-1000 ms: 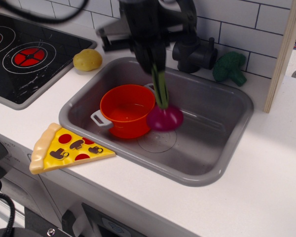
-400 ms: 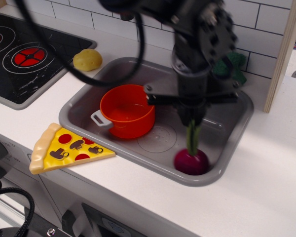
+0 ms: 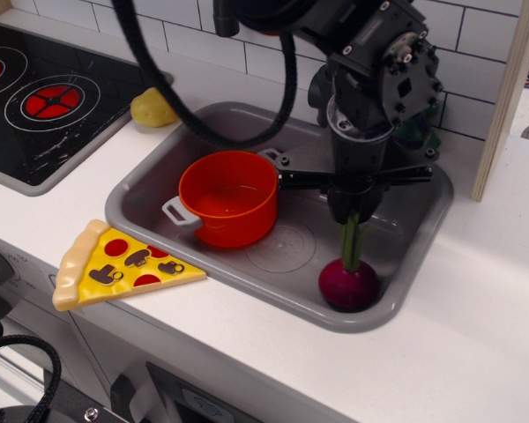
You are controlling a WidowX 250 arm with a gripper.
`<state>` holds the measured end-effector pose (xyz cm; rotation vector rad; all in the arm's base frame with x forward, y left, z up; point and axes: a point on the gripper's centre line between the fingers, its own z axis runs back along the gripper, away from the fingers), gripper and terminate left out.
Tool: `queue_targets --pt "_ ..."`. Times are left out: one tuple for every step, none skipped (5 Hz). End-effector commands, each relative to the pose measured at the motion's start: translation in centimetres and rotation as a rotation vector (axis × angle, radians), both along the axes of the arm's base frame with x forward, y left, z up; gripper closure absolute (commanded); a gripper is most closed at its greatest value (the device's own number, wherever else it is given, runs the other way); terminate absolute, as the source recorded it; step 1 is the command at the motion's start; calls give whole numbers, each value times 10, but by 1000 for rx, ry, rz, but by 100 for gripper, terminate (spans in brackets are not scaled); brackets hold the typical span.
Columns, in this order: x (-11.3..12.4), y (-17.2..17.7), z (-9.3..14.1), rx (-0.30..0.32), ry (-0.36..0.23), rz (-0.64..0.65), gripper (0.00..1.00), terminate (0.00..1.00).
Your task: Take beet from pot sink
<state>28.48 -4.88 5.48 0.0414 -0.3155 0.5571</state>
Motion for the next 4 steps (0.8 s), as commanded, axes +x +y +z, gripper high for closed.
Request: queue_targets --pt "6 9 44 -62 -42 5 0 0" --pt "5 17 68 -83 -39 -7 0 0" --pt "5 17 68 -83 -39 -7 0 0" --pt "5 17 68 -83 -39 -7 0 100"
